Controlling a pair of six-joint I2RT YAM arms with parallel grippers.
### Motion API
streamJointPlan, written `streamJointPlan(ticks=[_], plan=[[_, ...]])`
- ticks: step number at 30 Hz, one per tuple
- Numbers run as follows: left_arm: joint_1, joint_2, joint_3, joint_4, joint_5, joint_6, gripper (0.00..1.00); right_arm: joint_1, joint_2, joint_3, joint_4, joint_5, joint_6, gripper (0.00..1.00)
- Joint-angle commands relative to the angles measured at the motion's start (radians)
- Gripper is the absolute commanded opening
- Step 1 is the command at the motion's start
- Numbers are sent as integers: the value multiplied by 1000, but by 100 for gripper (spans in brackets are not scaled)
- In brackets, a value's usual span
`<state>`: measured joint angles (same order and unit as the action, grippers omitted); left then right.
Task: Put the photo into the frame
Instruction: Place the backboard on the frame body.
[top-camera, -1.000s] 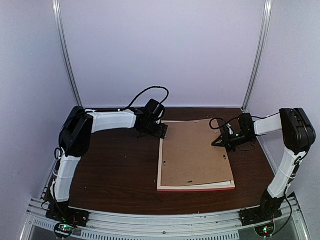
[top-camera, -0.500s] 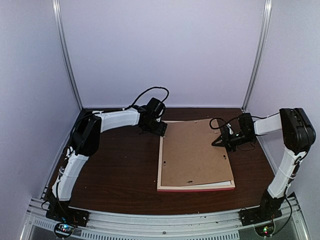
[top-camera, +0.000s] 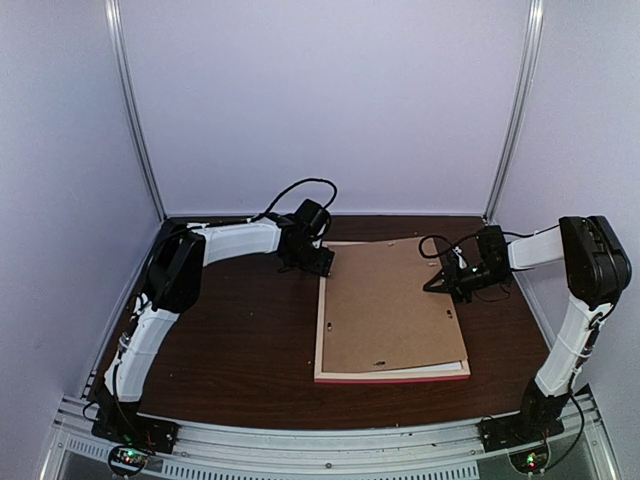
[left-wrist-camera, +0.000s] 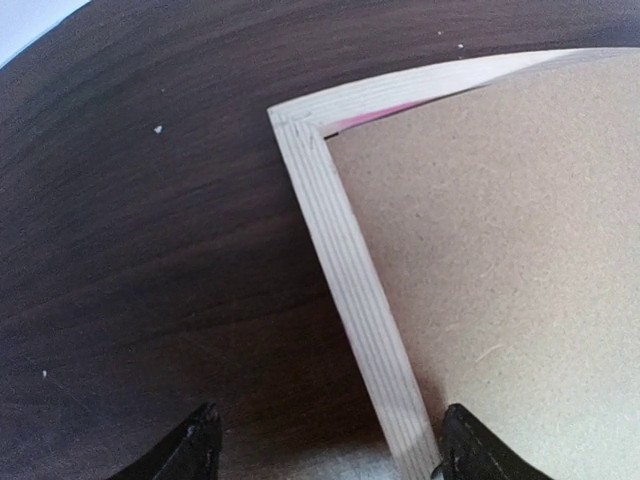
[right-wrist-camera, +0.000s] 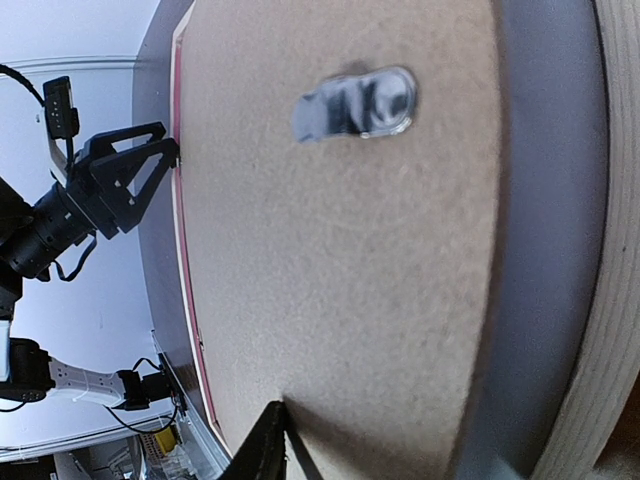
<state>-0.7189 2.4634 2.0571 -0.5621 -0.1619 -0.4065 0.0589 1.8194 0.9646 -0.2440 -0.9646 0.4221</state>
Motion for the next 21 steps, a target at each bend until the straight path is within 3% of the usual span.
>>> streamJointPlan(ticks=[1, 21], plan=[[1, 34, 9, -57, 12, -20, 76, 12, 15, 15, -32, 46, -28, 28], [-10, -65, -159, -53, 82, -112, 74, 11, 11, 8, -27, 57, -22, 28]])
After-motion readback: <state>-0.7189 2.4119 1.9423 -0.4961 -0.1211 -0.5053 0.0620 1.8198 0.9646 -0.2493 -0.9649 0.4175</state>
